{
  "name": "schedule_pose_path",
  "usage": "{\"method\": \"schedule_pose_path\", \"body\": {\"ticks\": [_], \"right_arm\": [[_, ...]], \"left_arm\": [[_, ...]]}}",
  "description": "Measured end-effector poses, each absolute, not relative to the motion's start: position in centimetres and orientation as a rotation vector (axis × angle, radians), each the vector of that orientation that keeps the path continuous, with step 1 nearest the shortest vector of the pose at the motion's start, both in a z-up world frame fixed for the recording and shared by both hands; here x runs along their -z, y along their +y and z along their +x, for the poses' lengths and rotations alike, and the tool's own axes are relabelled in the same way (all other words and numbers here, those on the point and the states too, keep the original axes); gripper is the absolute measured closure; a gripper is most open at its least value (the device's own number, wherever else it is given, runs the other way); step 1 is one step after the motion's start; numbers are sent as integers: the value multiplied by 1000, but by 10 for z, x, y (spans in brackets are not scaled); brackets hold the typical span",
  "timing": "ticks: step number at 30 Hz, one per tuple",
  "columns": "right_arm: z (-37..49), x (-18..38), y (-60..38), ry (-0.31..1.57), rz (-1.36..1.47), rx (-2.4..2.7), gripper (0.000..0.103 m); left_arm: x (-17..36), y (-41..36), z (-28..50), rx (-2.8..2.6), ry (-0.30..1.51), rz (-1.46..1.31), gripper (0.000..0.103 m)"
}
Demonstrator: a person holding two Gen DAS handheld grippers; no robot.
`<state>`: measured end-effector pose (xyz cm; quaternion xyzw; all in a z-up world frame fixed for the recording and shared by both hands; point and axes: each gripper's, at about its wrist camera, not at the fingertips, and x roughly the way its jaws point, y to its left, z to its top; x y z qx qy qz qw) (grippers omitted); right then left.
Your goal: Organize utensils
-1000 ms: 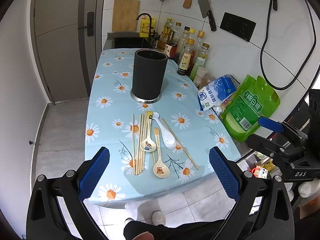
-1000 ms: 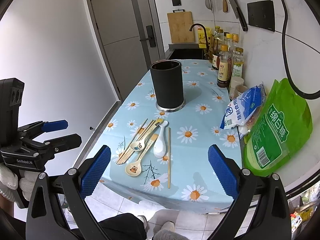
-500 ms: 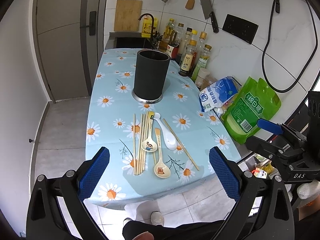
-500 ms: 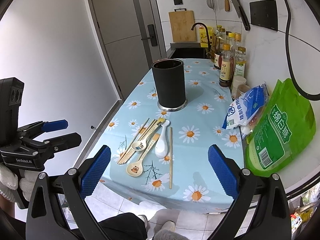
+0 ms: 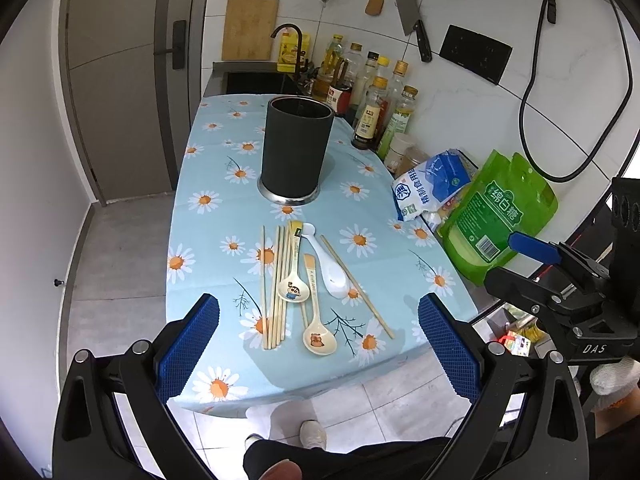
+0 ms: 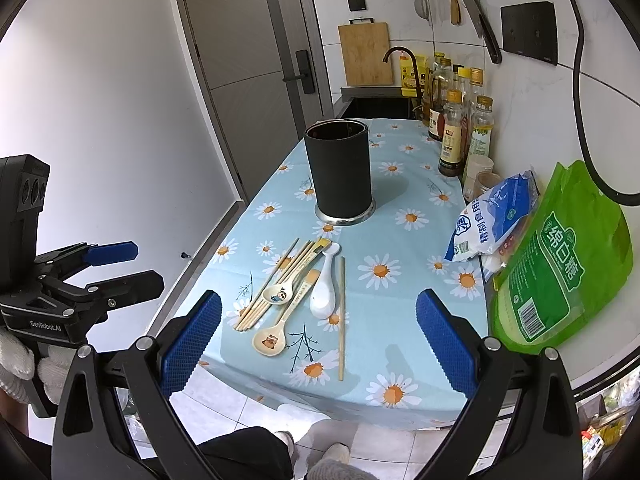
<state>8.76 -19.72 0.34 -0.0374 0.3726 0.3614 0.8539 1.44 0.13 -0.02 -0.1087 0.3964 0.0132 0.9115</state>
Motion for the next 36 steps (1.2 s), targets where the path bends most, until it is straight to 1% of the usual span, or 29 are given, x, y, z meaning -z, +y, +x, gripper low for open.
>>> {"method": "schedule_pose_path", "body": {"ticks": [12, 26, 36], "right_arm": [[85, -6, -193, 760, -90, -777, 6], [95, -7, -197, 795, -68, -779, 6], [119, 2, -190, 823, 71, -830, 6]], "left_arm": [[-5, 5, 17, -39, 809, -224, 7], [0, 5, 25, -48, 838, -235, 7], [15, 24, 41, -63, 858, -242, 7]]}}
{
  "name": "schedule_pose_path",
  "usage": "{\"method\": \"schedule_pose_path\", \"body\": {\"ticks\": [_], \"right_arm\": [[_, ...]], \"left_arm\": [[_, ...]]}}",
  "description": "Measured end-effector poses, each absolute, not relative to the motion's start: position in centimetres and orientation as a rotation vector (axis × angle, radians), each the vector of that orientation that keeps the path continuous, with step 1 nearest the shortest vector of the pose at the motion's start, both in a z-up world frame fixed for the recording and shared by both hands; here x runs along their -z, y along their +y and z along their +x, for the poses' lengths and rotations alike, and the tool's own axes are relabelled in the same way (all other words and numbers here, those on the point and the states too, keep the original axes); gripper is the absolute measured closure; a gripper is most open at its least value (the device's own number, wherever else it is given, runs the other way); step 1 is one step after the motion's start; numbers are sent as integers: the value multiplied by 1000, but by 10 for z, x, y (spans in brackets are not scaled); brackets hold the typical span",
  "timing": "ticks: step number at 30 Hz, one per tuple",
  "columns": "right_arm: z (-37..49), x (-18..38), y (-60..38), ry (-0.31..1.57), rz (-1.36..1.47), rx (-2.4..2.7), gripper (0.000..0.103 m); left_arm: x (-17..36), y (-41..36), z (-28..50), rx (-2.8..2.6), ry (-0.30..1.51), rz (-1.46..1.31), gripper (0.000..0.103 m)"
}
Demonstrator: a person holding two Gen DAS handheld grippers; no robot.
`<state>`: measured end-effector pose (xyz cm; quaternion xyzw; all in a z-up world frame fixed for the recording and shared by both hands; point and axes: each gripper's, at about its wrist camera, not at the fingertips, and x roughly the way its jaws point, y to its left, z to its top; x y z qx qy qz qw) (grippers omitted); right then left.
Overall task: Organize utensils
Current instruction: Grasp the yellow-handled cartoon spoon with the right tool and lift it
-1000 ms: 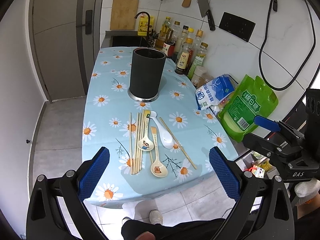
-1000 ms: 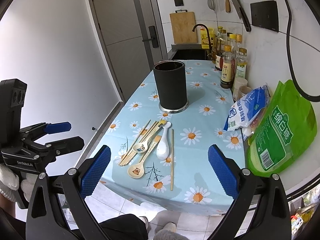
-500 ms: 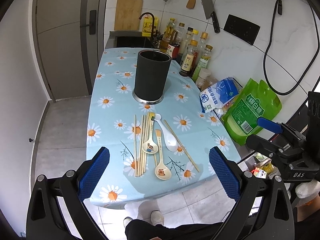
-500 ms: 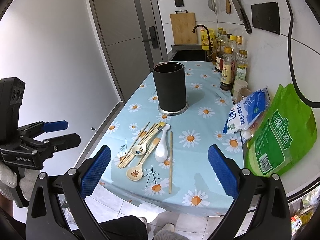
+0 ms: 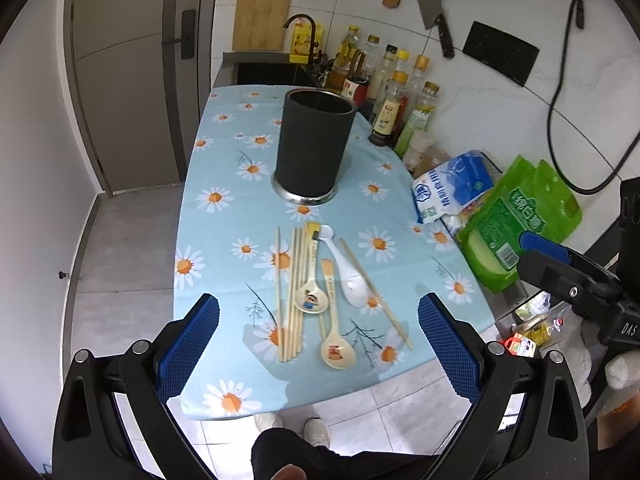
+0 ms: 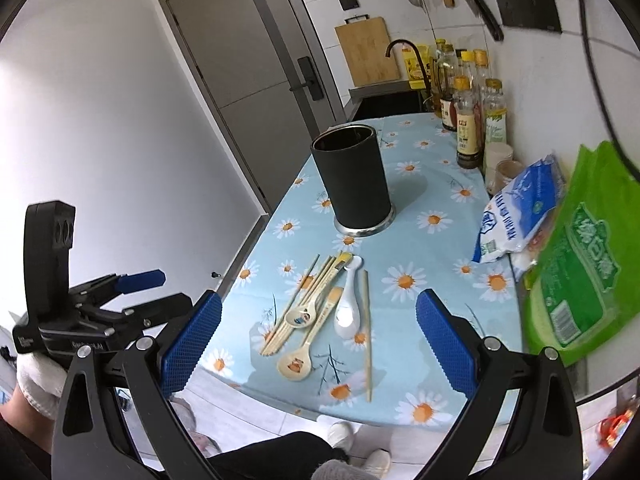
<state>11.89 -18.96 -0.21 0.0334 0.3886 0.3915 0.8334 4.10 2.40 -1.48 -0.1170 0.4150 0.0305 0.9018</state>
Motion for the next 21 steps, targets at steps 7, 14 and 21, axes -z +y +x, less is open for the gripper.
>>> {"method": "schedule_pose_path", "body": {"ticks": [7, 14, 21], "right_arm": [[147, 16, -149, 893, 77, -885, 6], [168, 46, -100, 968, -31, -905, 30], [200, 97, -57, 1188, -103, -834, 51]], "left_arm": [[32, 53, 58, -50, 915, -297, 7], [57, 74, 73, -12, 969, -340, 17], [89, 84, 77, 11, 1030, -367, 24]]}}
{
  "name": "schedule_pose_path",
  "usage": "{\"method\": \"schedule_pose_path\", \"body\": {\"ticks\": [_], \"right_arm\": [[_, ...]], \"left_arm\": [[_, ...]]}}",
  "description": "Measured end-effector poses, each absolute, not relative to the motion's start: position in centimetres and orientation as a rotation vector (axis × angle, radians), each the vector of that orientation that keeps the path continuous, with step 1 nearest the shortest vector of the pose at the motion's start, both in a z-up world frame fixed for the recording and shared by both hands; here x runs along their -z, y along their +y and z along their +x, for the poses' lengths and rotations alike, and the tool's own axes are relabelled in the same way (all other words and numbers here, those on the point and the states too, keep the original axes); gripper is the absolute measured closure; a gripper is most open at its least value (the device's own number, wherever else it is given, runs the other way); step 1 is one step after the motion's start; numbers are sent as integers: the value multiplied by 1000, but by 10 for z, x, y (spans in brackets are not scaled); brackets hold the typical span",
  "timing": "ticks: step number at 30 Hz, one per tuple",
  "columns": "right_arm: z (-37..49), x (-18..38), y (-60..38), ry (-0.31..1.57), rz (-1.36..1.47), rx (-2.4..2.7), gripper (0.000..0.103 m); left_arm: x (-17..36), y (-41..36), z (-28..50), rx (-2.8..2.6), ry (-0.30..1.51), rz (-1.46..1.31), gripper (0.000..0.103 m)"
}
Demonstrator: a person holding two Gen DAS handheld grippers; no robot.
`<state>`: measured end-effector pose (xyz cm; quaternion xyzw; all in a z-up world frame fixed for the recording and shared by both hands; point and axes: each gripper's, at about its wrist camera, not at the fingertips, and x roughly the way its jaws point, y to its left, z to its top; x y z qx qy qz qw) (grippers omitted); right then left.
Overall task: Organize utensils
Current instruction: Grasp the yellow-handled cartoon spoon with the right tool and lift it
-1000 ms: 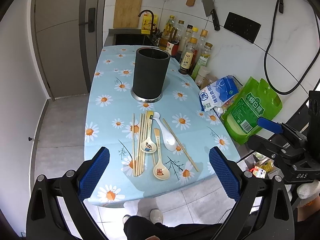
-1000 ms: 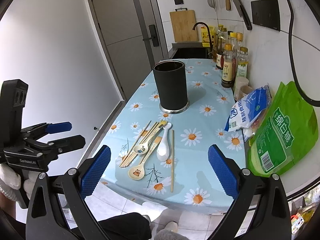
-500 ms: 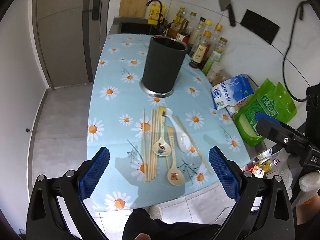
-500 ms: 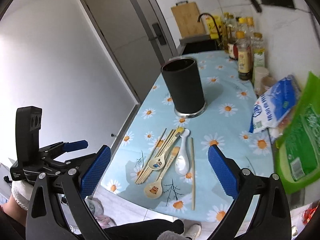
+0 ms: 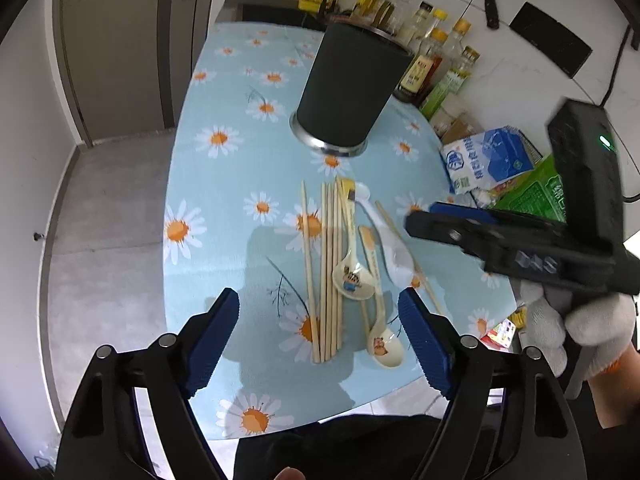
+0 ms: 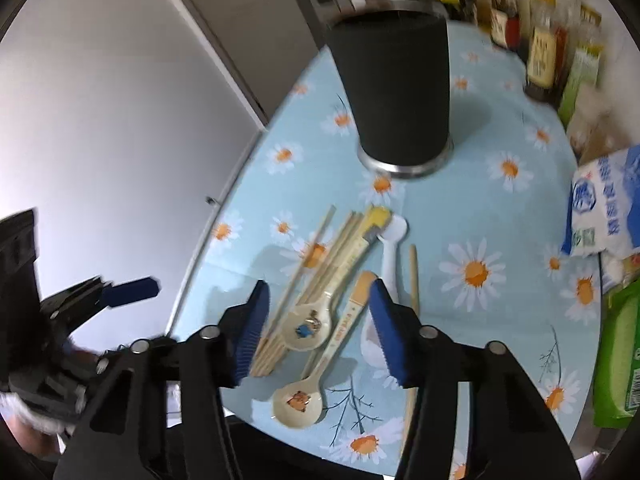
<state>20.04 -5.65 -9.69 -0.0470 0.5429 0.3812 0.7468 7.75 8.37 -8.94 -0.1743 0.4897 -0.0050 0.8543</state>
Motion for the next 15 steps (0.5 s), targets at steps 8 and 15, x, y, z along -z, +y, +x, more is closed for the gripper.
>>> {"method": "schedule_pose_path", "body": {"ticks": [8, 15], "right_arm": [[236, 144, -29, 1441, -20, -777, 65], [263, 165, -21, 1570, 87, -669, 77]], "left_arm": [[114, 97, 76, 29, 1079, -437, 30], [120, 106, 75, 54, 1079, -466, 31]]}}
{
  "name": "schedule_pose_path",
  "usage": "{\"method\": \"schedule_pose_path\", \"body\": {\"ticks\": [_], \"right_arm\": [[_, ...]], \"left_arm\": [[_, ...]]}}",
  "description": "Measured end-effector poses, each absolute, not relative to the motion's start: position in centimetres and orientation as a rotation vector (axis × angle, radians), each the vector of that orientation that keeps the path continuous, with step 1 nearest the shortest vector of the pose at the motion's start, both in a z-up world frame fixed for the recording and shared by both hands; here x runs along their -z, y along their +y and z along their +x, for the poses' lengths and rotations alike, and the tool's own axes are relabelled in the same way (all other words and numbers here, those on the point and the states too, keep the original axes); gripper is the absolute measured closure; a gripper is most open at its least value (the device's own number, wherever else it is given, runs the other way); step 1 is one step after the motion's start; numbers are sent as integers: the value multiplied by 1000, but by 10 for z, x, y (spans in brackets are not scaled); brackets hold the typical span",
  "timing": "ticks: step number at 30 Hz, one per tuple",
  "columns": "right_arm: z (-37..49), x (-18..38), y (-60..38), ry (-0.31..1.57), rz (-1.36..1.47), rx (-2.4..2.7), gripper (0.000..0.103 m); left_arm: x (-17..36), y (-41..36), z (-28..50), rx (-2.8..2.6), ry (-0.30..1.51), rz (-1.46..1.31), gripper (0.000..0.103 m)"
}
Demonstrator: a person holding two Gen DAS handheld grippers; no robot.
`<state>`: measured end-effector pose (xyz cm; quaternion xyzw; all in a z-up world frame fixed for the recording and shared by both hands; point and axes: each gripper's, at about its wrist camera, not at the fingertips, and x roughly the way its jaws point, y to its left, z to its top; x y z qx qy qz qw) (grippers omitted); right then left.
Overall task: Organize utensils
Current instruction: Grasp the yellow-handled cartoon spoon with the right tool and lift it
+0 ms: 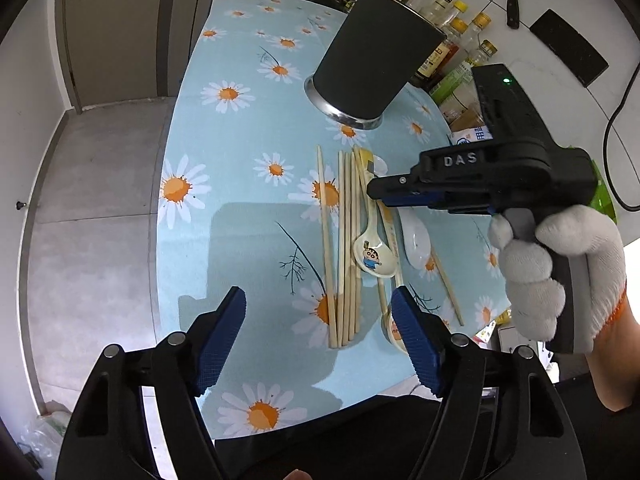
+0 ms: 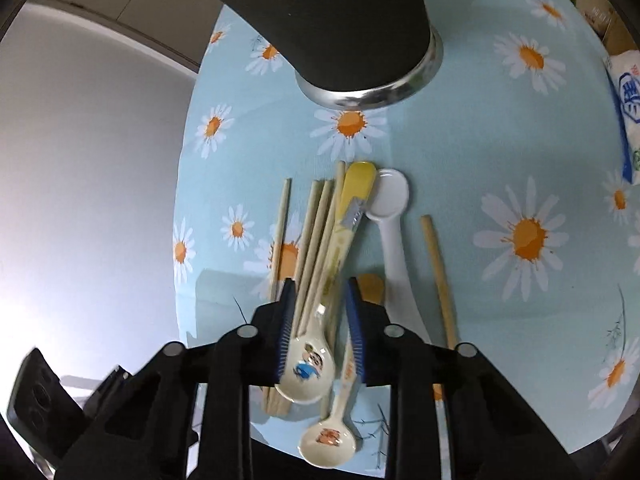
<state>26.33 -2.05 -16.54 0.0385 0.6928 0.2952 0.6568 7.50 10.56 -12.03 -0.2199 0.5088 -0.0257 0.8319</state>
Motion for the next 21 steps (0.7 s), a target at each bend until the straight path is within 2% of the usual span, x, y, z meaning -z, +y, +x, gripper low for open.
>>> {"method": "schedule_pose_path", "body": {"ticks": [7, 10, 21], "right_arm": [[269, 183, -7, 1633, 75, -605, 77], [264, 186, -7, 1644, 76, -590, 90], [262, 180, -17, 1638, 125, -561, 95]], "left_arm": [[124, 113, 78, 73, 1073, -456, 31], [125, 116, 82, 88, 1074, -451, 31], [129, 121, 95, 135, 1082, -407, 31]]}}
